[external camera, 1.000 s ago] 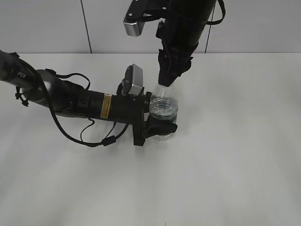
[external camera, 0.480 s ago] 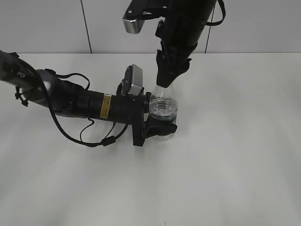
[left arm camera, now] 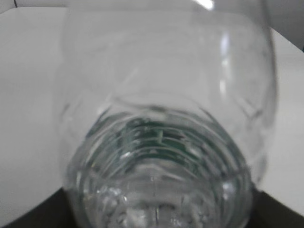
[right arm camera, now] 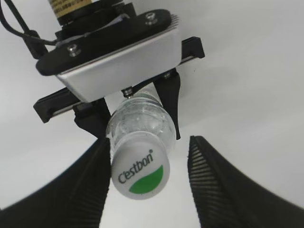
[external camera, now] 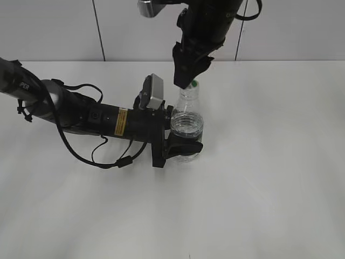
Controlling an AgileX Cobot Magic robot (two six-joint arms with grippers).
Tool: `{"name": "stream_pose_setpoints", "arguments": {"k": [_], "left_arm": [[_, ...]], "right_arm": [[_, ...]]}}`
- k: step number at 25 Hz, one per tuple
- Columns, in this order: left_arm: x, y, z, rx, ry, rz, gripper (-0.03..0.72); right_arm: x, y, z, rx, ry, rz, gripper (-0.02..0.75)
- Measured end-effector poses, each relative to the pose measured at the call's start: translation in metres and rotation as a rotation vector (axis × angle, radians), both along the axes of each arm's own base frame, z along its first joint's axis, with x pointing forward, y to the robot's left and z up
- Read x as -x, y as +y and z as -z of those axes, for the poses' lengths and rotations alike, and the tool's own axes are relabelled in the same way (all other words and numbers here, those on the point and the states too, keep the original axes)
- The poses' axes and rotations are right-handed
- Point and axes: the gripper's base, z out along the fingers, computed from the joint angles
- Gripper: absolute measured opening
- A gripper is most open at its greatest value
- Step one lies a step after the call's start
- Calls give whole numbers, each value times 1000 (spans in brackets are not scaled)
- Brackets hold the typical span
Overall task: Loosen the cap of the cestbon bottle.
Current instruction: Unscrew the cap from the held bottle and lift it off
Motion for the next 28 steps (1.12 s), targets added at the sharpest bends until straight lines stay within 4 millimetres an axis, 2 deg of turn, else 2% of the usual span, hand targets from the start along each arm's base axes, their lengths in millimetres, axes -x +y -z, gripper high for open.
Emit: {"name": "stream_pose_setpoints", "arguments": {"k": [6, 11, 17, 24, 28], "left_arm": [[0, 0, 0, 0, 5, -1, 412], [0, 0, 0, 0, 4, -1, 412], [0, 0, 1, -7, 10, -8, 412], [0, 0, 1, -8, 25, -15, 412], [0, 0, 1, -8, 27, -17, 412]], "right_arm": [[-4, 0, -14, -36, -7, 144, 398], [-4, 0, -15, -63, 38, 291, 398], [-3, 0, -18, -119, 126, 573, 398], [2, -6, -36, -201, 189, 881, 398], [3, -7, -39, -228, 221, 983, 398]]}}
